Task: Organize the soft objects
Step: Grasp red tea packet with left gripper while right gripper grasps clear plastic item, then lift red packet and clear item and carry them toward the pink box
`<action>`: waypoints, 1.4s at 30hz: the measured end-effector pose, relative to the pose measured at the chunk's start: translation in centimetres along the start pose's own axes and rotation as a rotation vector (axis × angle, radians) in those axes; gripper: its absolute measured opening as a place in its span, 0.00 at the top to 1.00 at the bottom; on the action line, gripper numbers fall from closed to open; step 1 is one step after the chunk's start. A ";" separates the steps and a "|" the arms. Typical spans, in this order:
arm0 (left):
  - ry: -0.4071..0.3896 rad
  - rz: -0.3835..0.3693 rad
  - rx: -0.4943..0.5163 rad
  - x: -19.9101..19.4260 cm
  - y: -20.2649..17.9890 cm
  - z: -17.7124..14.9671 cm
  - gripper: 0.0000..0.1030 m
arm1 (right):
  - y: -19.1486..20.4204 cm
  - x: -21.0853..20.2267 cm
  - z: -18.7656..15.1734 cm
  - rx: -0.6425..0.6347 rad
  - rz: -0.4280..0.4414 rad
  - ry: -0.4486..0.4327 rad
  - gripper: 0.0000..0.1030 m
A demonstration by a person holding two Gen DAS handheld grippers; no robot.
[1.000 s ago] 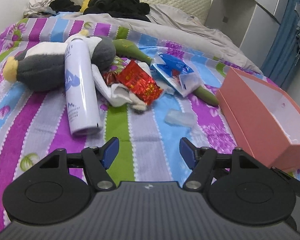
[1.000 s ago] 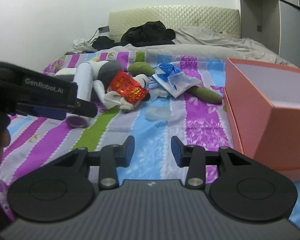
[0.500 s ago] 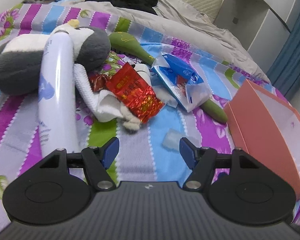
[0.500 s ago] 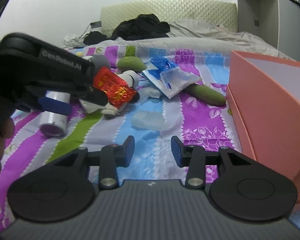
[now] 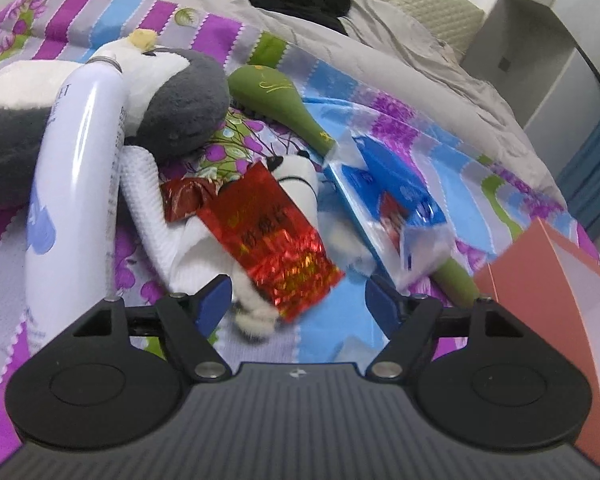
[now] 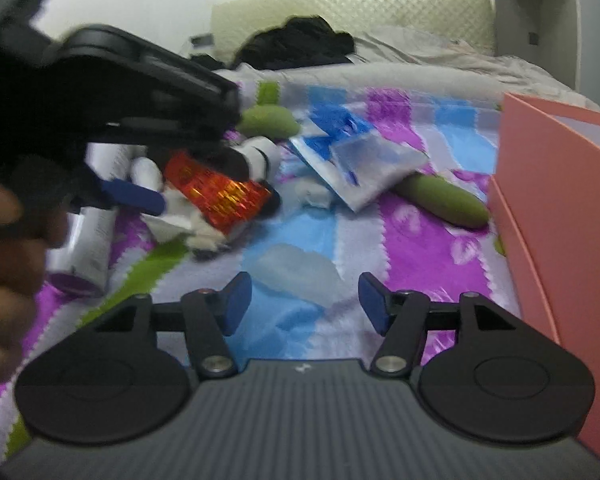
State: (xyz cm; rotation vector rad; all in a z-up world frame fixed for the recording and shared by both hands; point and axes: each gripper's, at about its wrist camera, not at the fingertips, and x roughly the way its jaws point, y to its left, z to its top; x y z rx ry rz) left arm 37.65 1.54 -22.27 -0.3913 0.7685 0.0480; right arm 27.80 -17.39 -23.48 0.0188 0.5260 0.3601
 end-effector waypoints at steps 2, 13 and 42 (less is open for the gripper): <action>0.003 0.008 -0.024 0.7 0.1 0.7 0.24 | 0.3 0.5 0.2 -0.021 0.008 0.003 0.39; 0.045 0.062 -0.057 3.4 -0.3 2.6 0.22 | 0.3 3.0 0.7 -0.042 0.017 0.052 0.39; 0.117 0.091 0.046 1.6 -2.3 2.9 0.40 | 0.0 2.5 1.0 -0.031 0.047 0.062 0.80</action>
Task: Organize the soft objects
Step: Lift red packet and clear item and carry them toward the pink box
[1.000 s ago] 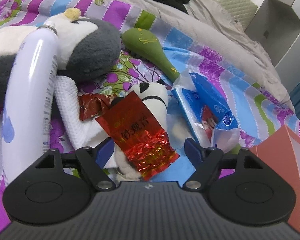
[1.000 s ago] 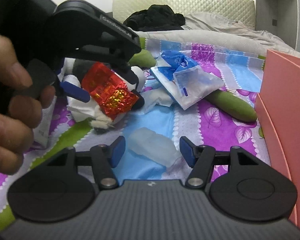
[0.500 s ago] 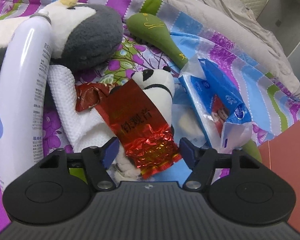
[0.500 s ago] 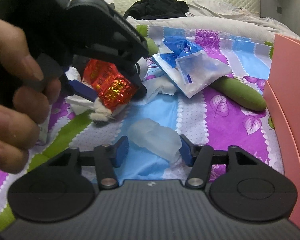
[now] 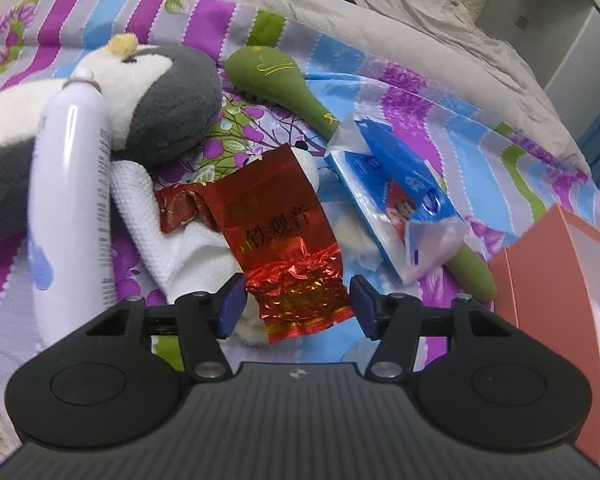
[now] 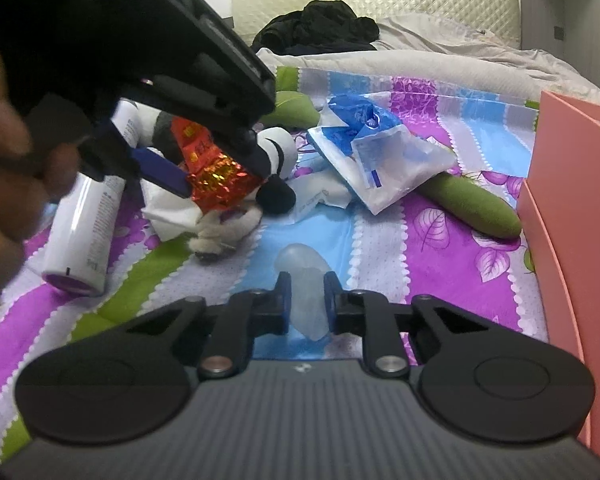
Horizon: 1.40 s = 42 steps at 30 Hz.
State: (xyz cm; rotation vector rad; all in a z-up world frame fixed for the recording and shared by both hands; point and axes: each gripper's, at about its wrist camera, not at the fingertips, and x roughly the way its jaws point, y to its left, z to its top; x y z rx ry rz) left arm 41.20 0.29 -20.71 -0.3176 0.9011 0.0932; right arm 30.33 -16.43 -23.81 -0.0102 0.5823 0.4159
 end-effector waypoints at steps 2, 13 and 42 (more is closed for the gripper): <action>0.002 0.003 0.029 -0.9 -0.1 -0.3 0.40 | 0.1 -0.4 0.1 -0.001 0.001 -0.008 0.81; 0.029 0.036 0.204 -5.0 0.6 -4.2 0.39 | 0.8 -2.5 -0.2 -0.001 0.045 -0.009 0.81; 0.108 0.056 0.165 -10.4 5.6 -14.1 0.39 | 1.8 -8.2 -2.0 0.004 0.044 0.020 0.80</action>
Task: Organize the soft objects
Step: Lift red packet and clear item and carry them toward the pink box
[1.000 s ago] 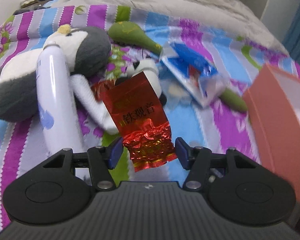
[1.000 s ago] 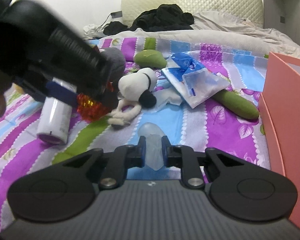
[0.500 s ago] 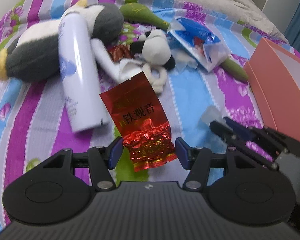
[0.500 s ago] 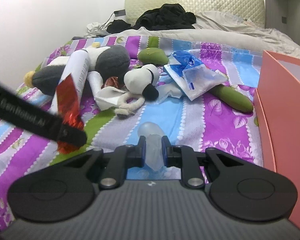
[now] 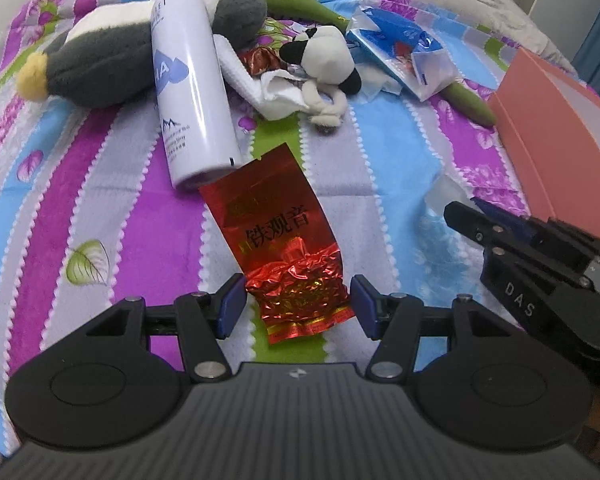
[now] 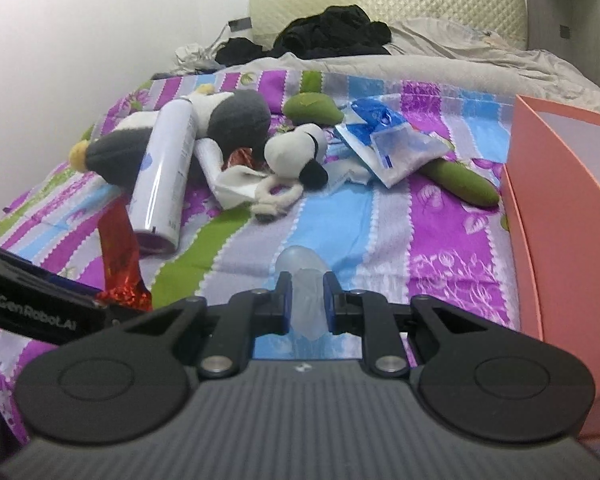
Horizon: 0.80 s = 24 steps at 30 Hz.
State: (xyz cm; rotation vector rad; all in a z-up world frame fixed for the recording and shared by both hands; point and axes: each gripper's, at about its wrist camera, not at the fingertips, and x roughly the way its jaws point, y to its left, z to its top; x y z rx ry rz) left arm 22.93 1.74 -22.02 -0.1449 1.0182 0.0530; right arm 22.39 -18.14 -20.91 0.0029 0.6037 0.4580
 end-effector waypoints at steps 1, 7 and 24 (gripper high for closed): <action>-0.001 -0.009 -0.007 -0.2 0.0 -0.2 0.39 | 0.0 -0.3 -0.1 0.008 -0.003 -0.001 0.80; -0.027 -0.042 -0.012 -1.5 -0.4 -1.0 0.39 | 0.2 -1.6 -0.7 0.018 -0.040 0.009 0.80; -0.059 -0.135 0.042 -6.5 -3.2 1.2 0.39 | -0.8 -9.0 1.8 0.070 -0.105 -0.011 0.81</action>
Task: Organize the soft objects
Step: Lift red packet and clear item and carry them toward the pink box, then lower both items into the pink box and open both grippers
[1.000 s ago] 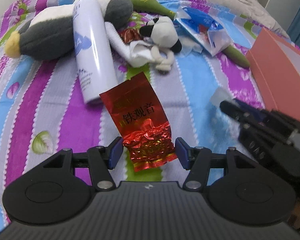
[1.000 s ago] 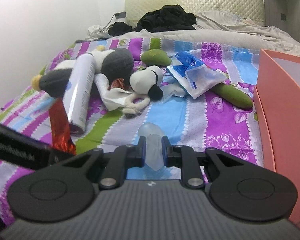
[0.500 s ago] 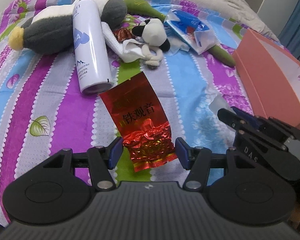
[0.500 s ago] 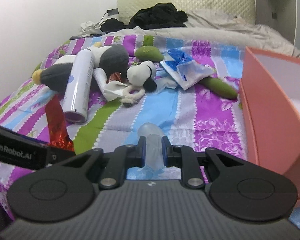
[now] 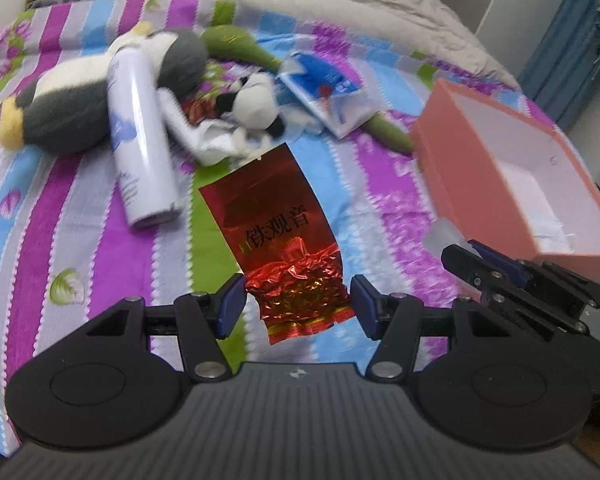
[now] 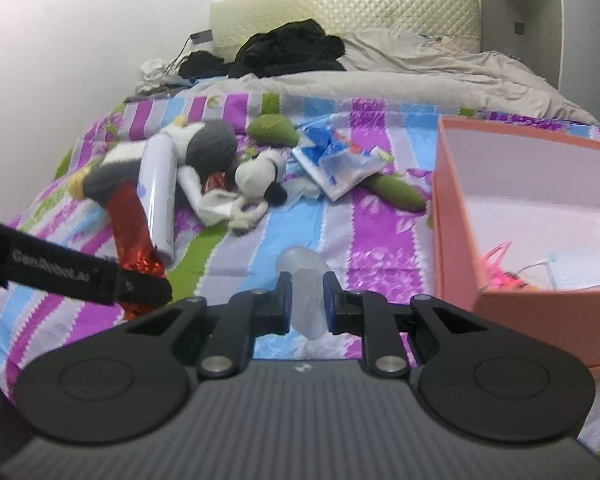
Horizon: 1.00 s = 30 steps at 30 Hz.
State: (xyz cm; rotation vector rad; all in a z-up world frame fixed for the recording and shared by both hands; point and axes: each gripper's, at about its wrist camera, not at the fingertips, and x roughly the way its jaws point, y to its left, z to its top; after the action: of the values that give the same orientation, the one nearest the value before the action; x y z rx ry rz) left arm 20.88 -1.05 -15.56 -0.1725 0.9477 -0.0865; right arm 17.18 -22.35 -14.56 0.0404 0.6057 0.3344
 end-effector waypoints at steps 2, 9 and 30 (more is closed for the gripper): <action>-0.007 -0.022 0.002 -0.7 -0.9 0.7 0.39 | -0.5 -1.1 1.0 0.012 -0.006 -0.013 0.81; -0.056 -0.073 0.027 -3.2 -4.5 4.3 0.39 | -2.8 -4.5 5.1 0.029 -0.042 -0.076 0.81; -0.105 -0.232 0.172 -2.5 -20.4 12.9 0.39 | -16.4 -8.3 12.9 0.114 -0.264 -0.090 0.80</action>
State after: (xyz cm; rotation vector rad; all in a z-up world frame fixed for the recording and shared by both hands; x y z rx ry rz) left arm 29.95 -19.30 -2.38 -0.1264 0.8080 -0.3678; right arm 22.95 -39.74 -1.52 0.0838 0.5329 0.0422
